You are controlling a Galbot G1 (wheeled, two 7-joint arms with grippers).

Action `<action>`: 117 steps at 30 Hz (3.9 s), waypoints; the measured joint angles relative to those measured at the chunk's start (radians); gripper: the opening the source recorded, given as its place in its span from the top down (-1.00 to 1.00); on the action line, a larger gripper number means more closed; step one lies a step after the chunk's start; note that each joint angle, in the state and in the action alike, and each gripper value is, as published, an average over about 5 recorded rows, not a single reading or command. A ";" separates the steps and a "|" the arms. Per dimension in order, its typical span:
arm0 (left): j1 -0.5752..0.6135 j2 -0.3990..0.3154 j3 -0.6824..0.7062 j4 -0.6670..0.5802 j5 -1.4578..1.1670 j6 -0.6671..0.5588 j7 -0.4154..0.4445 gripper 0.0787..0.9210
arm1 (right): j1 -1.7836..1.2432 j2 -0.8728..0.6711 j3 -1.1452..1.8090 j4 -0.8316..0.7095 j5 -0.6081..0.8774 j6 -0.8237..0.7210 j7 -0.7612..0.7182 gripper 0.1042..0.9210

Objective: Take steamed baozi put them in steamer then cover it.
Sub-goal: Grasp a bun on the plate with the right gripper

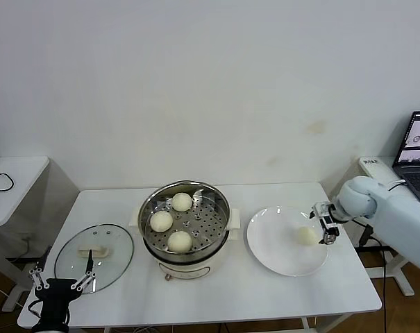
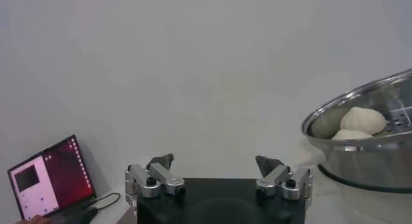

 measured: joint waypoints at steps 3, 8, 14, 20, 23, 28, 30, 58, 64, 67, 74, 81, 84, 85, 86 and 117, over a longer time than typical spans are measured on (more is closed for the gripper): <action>-0.001 0.000 -0.005 -0.002 -0.001 0.004 0.003 -0.77 | -0.020 0.029 0.014 -0.039 -0.017 0.001 0.007 -0.76; -0.008 0.001 -0.011 0.004 -0.002 0.010 0.005 -0.77 | -0.048 0.081 0.039 -0.106 -0.045 0.002 0.021 -0.76; -0.015 0.002 -0.017 0.012 -0.005 0.013 0.007 -0.77 | -0.066 0.139 0.060 -0.181 -0.072 0.002 0.031 -0.71; -0.016 0.001 -0.020 0.018 -0.007 0.013 0.006 -0.77 | -0.073 0.183 0.071 -0.237 -0.091 -0.004 0.033 -0.51; -0.015 0.001 -0.023 0.019 -0.008 0.013 0.005 -0.77 | -0.075 0.194 0.072 -0.253 -0.094 -0.006 0.029 -0.42; -0.013 0.000 -0.024 0.019 -0.010 0.013 0.004 -0.77 | -0.076 0.201 0.072 -0.263 -0.094 -0.010 0.017 -0.34; -0.013 0.000 -0.025 0.019 -0.010 0.013 0.004 -0.77 | -0.073 0.201 0.070 -0.263 -0.090 -0.013 0.011 -0.31; -0.018 -0.006 -0.003 -0.001 -0.010 0.010 0.000 -0.77 | 0.201 0.037 -0.120 -0.033 0.103 -0.100 -0.069 -0.55; -0.017 -0.006 0.000 -0.010 -0.008 0.009 0.001 -0.77 | 0.166 0.013 -0.115 -0.025 0.094 -0.097 -0.065 -0.75; -0.016 -0.008 0.003 -0.011 -0.006 0.010 0.002 -0.77 | 0.129 0.014 -0.097 -0.035 0.088 -0.088 -0.062 -0.76; -0.018 -0.010 0.001 -0.008 -0.006 0.010 0.003 -0.77 | 0.046 0.046 -0.041 -0.080 0.064 -0.068 -0.051 -0.76; -0.022 -0.010 -0.004 0.004 -0.007 0.011 0.003 -0.77 | -0.007 0.101 0.007 -0.143 0.027 -0.050 -0.039 -0.76; -0.027 -0.009 -0.006 0.010 -0.008 0.011 0.003 -0.77 | -0.018 0.126 0.023 -0.175 0.013 -0.044 -0.033 -0.76; -0.028 -0.009 -0.007 0.013 -0.009 0.011 0.003 -0.77 | -0.021 0.134 0.027 -0.185 0.009 -0.043 -0.032 -0.76; -0.030 -0.009 -0.007 0.015 -0.009 0.011 0.003 -0.77 | -0.024 0.142 0.030 -0.196 0.005 -0.042 -0.030 -0.76; -0.027 -0.012 -0.011 0.025 -0.012 0.009 -0.003 -0.77 | -0.042 0.208 0.057 -0.291 -0.041 -0.042 -0.053 -0.17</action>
